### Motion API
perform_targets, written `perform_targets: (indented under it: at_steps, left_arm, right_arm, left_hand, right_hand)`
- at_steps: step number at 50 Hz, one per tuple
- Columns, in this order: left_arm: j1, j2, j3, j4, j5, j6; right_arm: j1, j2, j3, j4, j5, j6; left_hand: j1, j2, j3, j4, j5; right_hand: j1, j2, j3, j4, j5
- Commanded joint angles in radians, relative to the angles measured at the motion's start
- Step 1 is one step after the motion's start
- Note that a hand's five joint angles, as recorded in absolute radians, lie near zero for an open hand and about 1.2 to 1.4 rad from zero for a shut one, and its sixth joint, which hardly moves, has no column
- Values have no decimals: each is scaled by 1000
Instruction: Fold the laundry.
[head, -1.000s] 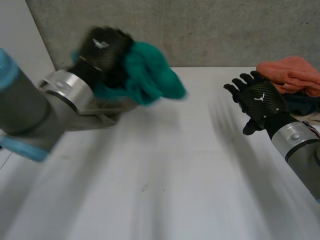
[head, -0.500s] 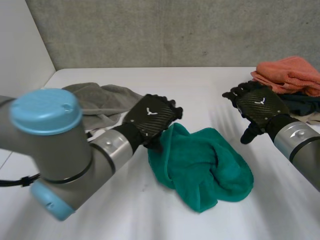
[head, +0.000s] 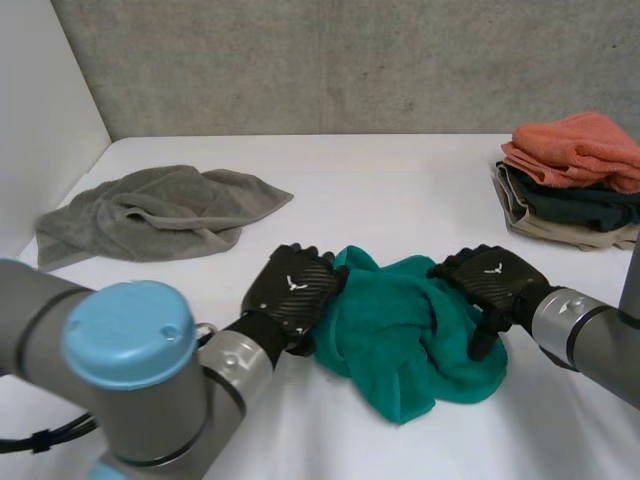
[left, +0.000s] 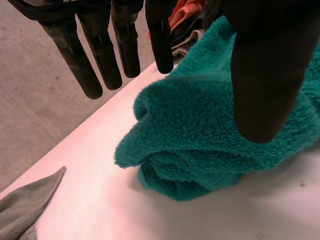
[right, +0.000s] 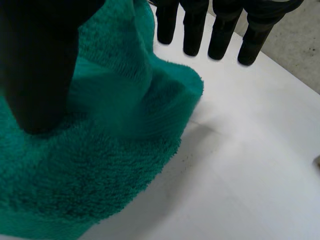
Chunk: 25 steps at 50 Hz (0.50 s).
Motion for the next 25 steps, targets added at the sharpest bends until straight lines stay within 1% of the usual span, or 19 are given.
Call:
perform_targets:
  at_steps: [1,2,5,6,7,9,12,14,16,17,18,20,21,24,25]
  left_arm:
    - [-48,-158,115,7,-10,12]
    - [-52,-187,138,7,-15,12]
    - [-54,-208,169,7,-33,10]
    - [-49,-211,190,11,-55,12]
    - [-48,-212,201,14,-67,13]
    - [-36,-212,229,23,-87,15]
    - [18,-214,316,48,-107,30]
    - [61,-214,411,62,-105,70]
    - [86,-206,483,74,-104,104]
    - [98,-203,522,80,-104,124]
    - [119,-201,590,97,-99,154]
    - [138,-198,649,118,-96,176]
    - [145,-195,672,132,-92,182]
    - [164,-169,723,194,-58,181]
    - [173,-154,718,215,-24,176]
  right_arm:
    - [5,37,-2,-75,3,6]
    - [5,42,-5,-80,1,6]
    - [5,49,-12,-85,-3,6]
    - [5,58,-19,-92,-3,-3]
    - [5,65,-25,-97,-3,-8]
    - [5,81,-66,-127,0,-17]
    - [8,91,-130,-167,7,-25]
    - [20,89,-212,-215,29,-20]
    - [37,86,-274,-255,55,-17]
    - [56,82,-326,-310,91,-16]
    - [64,81,-344,-345,108,-13]
    - [78,80,-370,-431,139,-8]
    - [84,71,-375,-524,159,-5]
    - [98,34,-368,-641,178,4]
    - [112,10,-354,-687,179,18]
  left_hand:
    - [61,66,59,76,81]
    - [233,237,230,247,252]
    - [615,620,612,630,634]
    - [860,865,858,875,880]
    - [932,937,930,947,952]
    - [933,937,930,947,952]
    - [933,937,930,947,952]
    - [933,937,930,947,952]
    - [933,937,930,947,952]
    - [933,937,930,947,952]
    - [933,937,930,947,952]
    - [933,937,930,947,952]
    - [933,937,930,947,952]
    - [933,937,930,947,952]
    - [933,937,930,947,952]
  right_hand:
    - [228,223,223,224,218]
    - [374,369,369,370,364]
    - [747,742,742,743,737]
    - [969,964,964,965,959]
    - [1099,1094,1094,1095,1089]
    - [1105,1100,1100,1101,1095]
    - [1105,1100,1100,1101,1095]
    - [1105,1100,1100,1101,1095]
    - [1105,1100,1100,1101,1095]
    - [1105,1100,1100,1101,1095]
    - [1105,1100,1100,1101,1095]
    - [1105,1100,1100,1101,1095]
    - [1105,1100,1100,1101,1095]
    - [1105,1100,1100,1101,1095]
    - [1105,1100,1100,1101,1095]
